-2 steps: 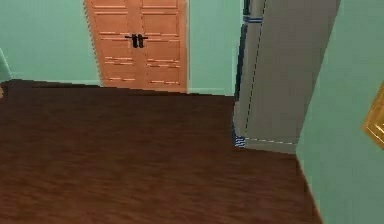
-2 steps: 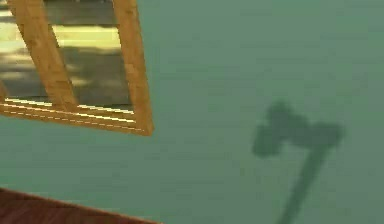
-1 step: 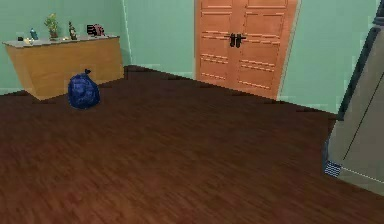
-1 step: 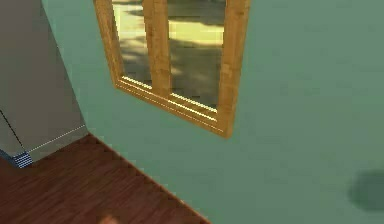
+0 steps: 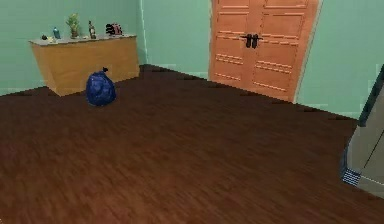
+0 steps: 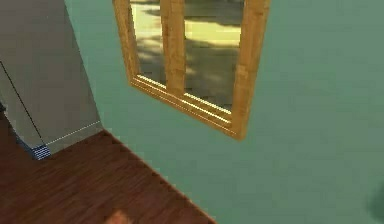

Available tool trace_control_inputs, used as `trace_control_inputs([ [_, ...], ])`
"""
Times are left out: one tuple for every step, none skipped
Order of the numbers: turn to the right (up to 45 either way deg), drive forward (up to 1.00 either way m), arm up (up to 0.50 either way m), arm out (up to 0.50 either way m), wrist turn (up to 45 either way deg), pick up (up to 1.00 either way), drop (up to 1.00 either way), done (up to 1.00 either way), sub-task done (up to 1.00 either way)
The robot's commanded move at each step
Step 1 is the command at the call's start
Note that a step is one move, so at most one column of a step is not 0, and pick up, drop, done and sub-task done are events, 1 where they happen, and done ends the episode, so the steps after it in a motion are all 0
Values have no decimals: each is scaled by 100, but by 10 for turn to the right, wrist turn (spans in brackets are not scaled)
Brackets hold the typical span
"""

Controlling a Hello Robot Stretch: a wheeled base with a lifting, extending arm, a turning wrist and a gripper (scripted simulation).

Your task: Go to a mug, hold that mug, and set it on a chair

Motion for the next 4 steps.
trace_control_inputs([
  [0,55,0,0,0,0,0,0,0],
  [-450,0,0,0,0,0,0,0,0],
  [0,100,0,0,0,0,0,0,0],
  [-60,0,0,0,0,0,0,0,0],
])
